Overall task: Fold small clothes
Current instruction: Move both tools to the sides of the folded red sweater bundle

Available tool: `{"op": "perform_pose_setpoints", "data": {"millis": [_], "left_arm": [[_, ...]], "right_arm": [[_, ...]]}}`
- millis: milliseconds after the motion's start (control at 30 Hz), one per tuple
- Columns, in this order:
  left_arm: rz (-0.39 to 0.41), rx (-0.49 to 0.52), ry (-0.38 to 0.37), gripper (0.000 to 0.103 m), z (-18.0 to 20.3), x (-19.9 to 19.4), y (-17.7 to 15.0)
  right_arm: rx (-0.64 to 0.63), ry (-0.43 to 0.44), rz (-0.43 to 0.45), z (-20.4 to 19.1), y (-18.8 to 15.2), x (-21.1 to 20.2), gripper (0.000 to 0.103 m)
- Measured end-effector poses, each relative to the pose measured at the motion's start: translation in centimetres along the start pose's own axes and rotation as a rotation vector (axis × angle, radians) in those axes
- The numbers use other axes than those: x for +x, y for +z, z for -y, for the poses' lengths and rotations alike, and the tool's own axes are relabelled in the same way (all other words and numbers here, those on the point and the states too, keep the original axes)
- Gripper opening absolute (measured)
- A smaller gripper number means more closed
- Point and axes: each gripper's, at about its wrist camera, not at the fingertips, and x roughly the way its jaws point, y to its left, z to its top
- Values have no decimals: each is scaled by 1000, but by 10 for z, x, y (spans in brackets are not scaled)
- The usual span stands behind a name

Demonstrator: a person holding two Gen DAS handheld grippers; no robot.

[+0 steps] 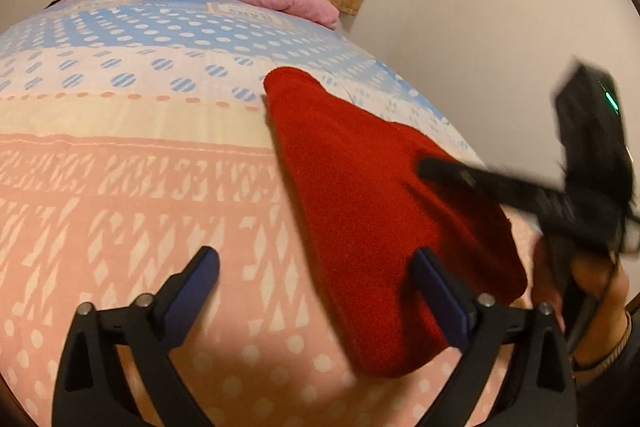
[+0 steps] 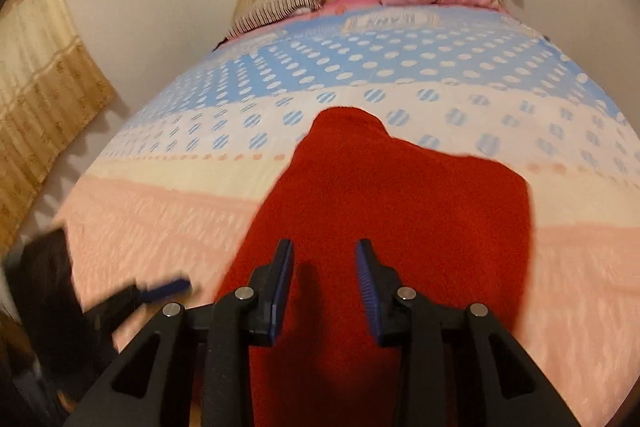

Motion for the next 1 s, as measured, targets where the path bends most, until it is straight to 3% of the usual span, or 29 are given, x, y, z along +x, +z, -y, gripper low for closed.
{"op": "perform_pose_setpoints", "data": {"millis": [167, 333, 467, 633, 800, 1000], "left_arm": [[-107, 73, 56, 103, 13, 22, -1], [-83, 126, 105, 103, 23, 14, -4], [-48, 172, 156, 103, 29, 8, -9], [-87, 190, 155, 103, 31, 19, -7], [-86, 203, 157, 103, 37, 16, 0], [-64, 242, 177, 103, 42, 23, 16]], "right_arm": [[-12, -5, -16, 24, -38, -4, 34], [36, 33, 2, 30, -33, -9, 34], [45, 44, 74, 31, -37, -31, 39], [48, 36, 49, 41, -45, -23, 39], [141, 60, 40, 52, -33, -15, 39], [99, 44, 55, 49, -35, -2, 39]]}}
